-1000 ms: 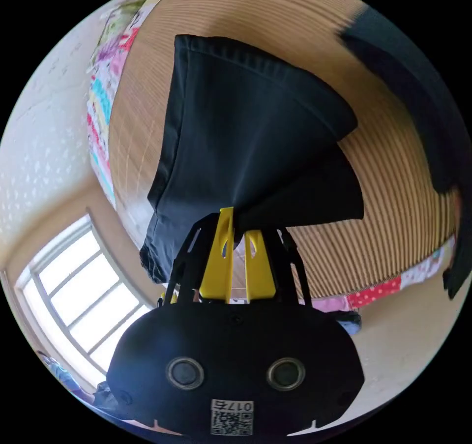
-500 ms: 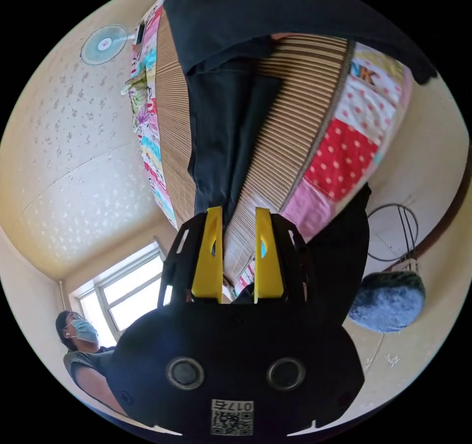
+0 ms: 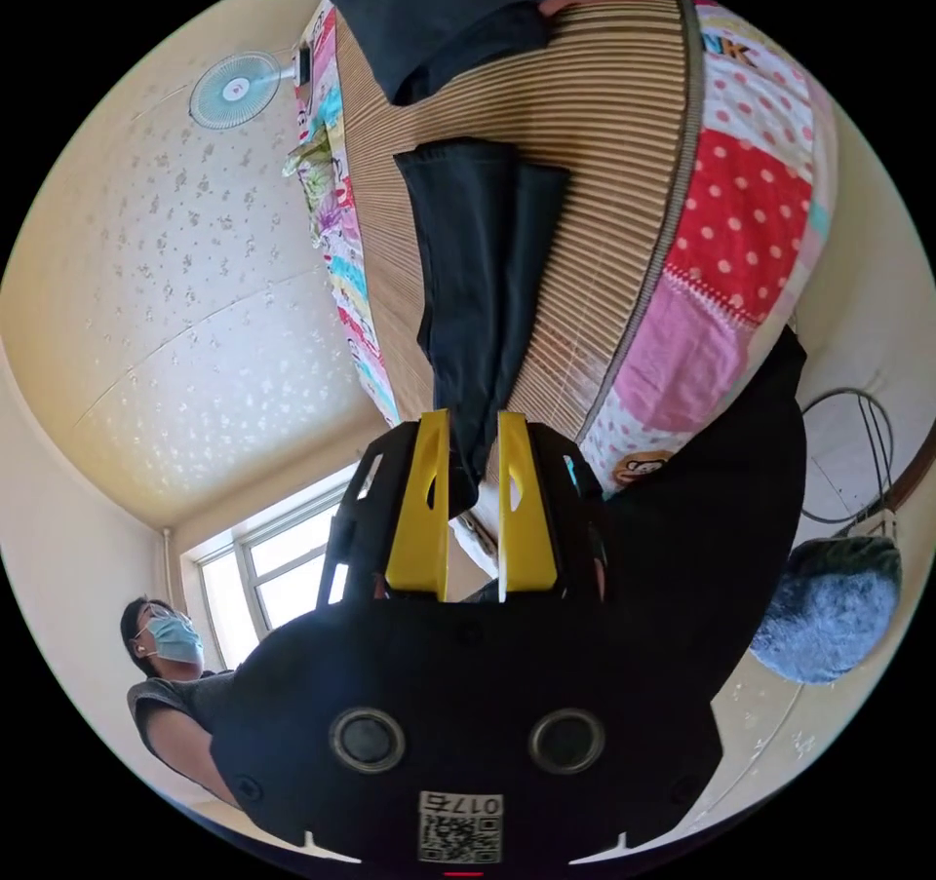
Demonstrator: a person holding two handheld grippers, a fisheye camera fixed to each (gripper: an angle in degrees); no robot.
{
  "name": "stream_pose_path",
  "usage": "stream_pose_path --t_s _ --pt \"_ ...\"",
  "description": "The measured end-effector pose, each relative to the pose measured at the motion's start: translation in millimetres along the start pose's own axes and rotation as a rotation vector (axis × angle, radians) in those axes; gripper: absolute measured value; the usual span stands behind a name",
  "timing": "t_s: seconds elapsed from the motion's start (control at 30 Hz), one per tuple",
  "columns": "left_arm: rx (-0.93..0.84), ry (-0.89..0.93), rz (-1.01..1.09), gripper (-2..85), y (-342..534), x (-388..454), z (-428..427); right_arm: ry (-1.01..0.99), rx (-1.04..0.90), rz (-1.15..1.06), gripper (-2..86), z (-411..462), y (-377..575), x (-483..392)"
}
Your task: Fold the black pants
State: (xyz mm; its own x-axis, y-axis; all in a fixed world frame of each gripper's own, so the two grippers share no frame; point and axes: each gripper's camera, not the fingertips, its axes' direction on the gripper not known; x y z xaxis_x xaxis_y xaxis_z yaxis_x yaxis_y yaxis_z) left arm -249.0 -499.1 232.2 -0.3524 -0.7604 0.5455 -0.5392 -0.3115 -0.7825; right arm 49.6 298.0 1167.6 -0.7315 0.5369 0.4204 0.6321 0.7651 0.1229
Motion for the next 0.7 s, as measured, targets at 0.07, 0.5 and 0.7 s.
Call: stream_pose_path --t_s 0.07,0.5,0.7 --pt "-0.104 0.012 0.123 8.1 17.5 51.3 53.3 -0.020 -0.030 -0.016 7.7 10.5 0.5 -0.5" --pt "-0.524 -0.168 0.095 13.4 163.8 12.7 237.8 -0.108 -0.001 -0.048 7.7 -29.6 30.5 10.1" --pt "-0.459 -0.388 -0.135 20.3 153.3 -131.5 216.4 -0.123 0.020 -0.026 7.7 -56.9 52.8 27.6"
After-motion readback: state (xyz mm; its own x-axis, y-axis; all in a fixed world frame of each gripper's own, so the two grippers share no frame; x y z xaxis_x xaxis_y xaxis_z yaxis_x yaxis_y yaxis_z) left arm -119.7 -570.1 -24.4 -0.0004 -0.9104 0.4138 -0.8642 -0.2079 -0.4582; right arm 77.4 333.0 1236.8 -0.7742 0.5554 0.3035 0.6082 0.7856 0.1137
